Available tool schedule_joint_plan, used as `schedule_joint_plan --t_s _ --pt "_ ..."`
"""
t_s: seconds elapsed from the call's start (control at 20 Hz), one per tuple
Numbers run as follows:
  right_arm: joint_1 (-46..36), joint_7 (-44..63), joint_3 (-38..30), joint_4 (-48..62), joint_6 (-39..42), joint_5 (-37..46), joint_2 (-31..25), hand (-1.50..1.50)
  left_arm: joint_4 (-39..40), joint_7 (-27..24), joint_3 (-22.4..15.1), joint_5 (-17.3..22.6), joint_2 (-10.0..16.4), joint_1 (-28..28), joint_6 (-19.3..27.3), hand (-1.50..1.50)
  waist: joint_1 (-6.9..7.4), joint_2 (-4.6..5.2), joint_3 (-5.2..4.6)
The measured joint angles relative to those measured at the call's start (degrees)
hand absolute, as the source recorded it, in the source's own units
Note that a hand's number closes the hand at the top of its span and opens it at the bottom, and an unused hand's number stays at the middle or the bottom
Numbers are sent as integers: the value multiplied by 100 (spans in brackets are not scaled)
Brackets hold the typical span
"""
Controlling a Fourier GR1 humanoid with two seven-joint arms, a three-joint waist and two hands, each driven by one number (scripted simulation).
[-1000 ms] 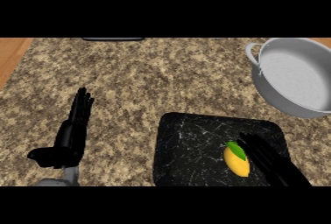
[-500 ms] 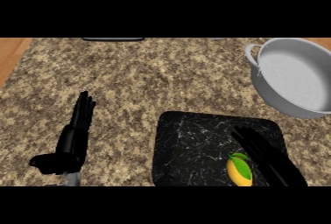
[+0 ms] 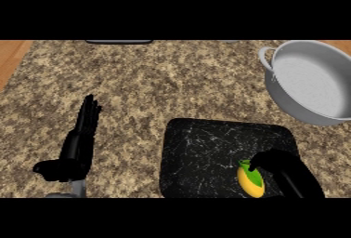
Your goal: Pick the lemon from the tray and place it in the pot
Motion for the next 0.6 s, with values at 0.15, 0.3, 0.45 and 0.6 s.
schedule_joint_plan --t_s 0.15,0.3,0.45,0.6 --pt "10 -40 18 -94 -38 27 26 150 98 33 77 13 0 -105 -71 0 -6 4 7" --pt "109 -213 -113 -192 -201 -106 9 150 -39 7 162 103 58 62 -202 0 0 8 22" --pt "-337 389 -245 22 -305 126 337 150 11 -62 138 74 34 55 -232 0 65 34 38" --pt "-928 1521 -645 467 -210 457 669 150 3 -57 46 38 -13 -45 -249 0 246 137 37"
